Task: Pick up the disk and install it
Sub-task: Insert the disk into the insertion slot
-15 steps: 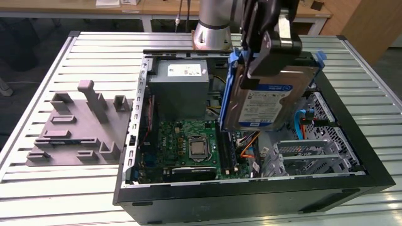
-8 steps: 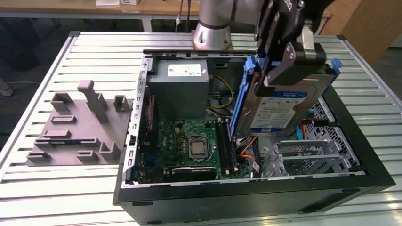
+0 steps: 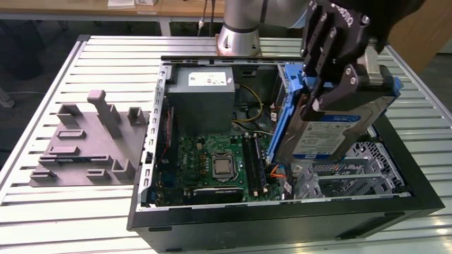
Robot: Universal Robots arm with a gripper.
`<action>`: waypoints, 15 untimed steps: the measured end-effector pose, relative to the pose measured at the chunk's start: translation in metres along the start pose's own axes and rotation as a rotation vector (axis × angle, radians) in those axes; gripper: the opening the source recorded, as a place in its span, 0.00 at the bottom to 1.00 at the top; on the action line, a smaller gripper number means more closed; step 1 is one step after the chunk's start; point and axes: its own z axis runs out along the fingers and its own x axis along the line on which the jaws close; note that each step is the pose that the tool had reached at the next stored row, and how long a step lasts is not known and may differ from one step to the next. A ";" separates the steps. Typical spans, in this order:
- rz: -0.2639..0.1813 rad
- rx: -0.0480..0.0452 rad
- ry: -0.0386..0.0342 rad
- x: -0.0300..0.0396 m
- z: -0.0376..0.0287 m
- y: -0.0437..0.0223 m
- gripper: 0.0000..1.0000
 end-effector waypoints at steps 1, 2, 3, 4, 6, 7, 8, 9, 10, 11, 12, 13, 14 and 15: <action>0.000 -0.0007 -0.0001 0.0001 0.0002 -0.0040 0.36; 0.000 -0.0014 0.0000 0.0000 0.0002 -0.0084 0.36; 0.000 -0.0020 0.0000 -0.0001 0.0003 -0.0127 0.36; 0.000 -0.0023 0.0000 -0.0003 0.0005 -0.0187 0.36; 0.000 -0.0024 0.0002 -0.0009 0.0008 -0.0273 0.36; 0.000 -0.0024 0.0001 -0.0011 0.0009 -0.0312 0.36; 0.000 -0.0023 0.0003 -0.0014 0.0009 -0.0347 0.36; 0.000 -0.0023 0.0002 -0.0015 0.0009 -0.0354 0.36; 0.000 -0.0024 0.0003 -0.0014 0.0009 -0.0354 0.36; 0.000 -0.0024 0.0002 -0.0013 0.0010 -0.0354 0.36; 0.000 -0.0023 0.0002 -0.0009 0.0010 -0.0354 0.36; 0.000 -0.0023 0.0003 -0.0002 0.0011 -0.0354 0.36; -0.003 -0.0021 0.0002 0.0004 0.0012 -0.0356 0.36; -0.008 -0.0020 0.0003 0.0009 0.0014 -0.0355 0.36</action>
